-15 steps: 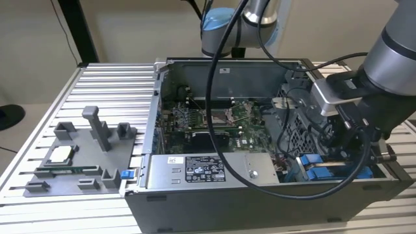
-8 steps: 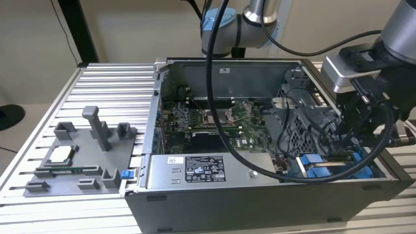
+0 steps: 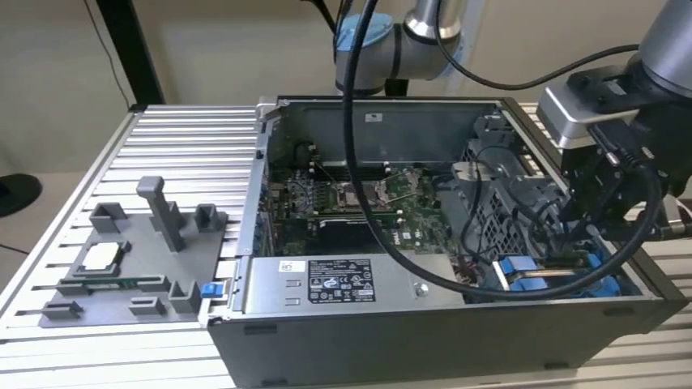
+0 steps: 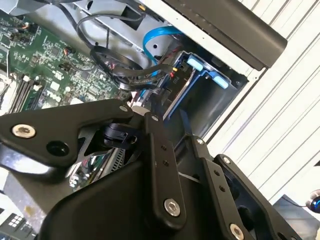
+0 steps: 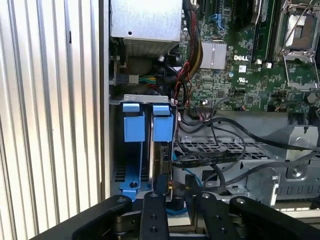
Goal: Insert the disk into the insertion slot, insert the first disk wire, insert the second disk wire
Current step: 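Insert the second disk wire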
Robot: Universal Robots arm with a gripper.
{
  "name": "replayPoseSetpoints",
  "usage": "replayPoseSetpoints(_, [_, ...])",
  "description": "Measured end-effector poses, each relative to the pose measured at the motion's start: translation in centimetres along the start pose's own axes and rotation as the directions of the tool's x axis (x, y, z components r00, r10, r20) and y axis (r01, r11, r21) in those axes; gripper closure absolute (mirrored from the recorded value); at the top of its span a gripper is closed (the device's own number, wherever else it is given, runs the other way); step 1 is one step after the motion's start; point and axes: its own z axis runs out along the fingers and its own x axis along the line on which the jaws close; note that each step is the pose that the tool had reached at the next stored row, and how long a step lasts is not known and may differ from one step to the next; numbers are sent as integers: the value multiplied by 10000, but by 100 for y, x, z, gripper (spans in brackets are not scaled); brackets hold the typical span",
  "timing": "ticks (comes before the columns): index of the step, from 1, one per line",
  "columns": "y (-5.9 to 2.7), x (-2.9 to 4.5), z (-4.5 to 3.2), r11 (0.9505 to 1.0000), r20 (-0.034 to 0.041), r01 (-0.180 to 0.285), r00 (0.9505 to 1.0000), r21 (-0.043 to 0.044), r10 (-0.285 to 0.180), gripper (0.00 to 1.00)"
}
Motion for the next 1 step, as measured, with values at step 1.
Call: replayPoseSetpoints(1, [0, 0, 0, 10000, 0, -1, 10000, 0, 1, 0])
